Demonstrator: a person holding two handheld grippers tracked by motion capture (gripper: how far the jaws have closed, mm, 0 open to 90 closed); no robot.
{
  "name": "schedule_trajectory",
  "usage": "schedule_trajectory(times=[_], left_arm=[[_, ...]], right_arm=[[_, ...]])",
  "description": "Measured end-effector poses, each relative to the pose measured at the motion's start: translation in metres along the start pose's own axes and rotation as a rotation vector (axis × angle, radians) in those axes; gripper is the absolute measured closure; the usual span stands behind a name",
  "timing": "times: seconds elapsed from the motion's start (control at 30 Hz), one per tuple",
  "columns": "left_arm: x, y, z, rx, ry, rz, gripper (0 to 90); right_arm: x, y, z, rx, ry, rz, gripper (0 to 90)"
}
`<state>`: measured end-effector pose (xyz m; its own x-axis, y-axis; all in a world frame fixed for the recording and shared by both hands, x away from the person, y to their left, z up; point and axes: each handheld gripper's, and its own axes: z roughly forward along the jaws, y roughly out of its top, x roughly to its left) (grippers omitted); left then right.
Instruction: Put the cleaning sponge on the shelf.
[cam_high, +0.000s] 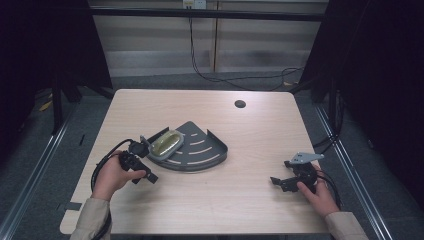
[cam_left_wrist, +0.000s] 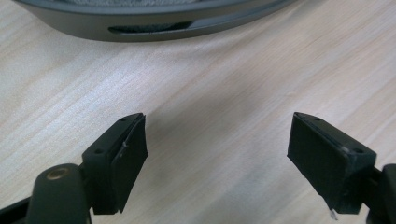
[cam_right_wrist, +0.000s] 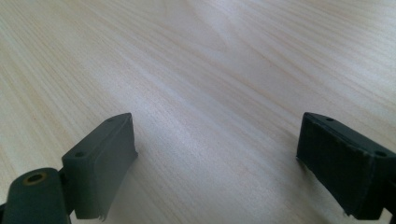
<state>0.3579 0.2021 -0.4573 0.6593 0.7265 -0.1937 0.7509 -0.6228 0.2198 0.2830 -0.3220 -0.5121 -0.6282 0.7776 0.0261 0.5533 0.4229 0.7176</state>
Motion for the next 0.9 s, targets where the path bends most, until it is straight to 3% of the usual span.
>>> schedule_trajectory(times=[0.23, 0.43, 0.57, 0.67, 0.9], left_arm=[[0.003, -0.009, 0.009, -0.012, 0.008, -0.015, 19.4], [0.004, -0.012, 0.012, -0.023, 0.033, -0.002, 19.4], [0.002, -0.014, 0.013, -0.048, 0.052, 0.017, 19.2], [0.001, -0.015, 0.014, -0.058, 0.074, 0.062, 17.4], [-0.001, -0.020, 0.018, -0.107, 0.120, 0.088, 14.8]], right_arm=[[0.000, 0.000, 0.000, 0.001, -0.001, 0.000, 11.0], [0.000, 0.000, 0.000, -0.001, 0.001, 0.000, 10.9], [0.000, 0.000, 0.000, -0.001, 0.000, 0.000, 10.9], [0.000, 0.000, 0.000, -0.001, 0.001, 0.000, 10.9], [0.000, 0.000, 0.000, -0.001, 0.001, 0.000, 10.9]])
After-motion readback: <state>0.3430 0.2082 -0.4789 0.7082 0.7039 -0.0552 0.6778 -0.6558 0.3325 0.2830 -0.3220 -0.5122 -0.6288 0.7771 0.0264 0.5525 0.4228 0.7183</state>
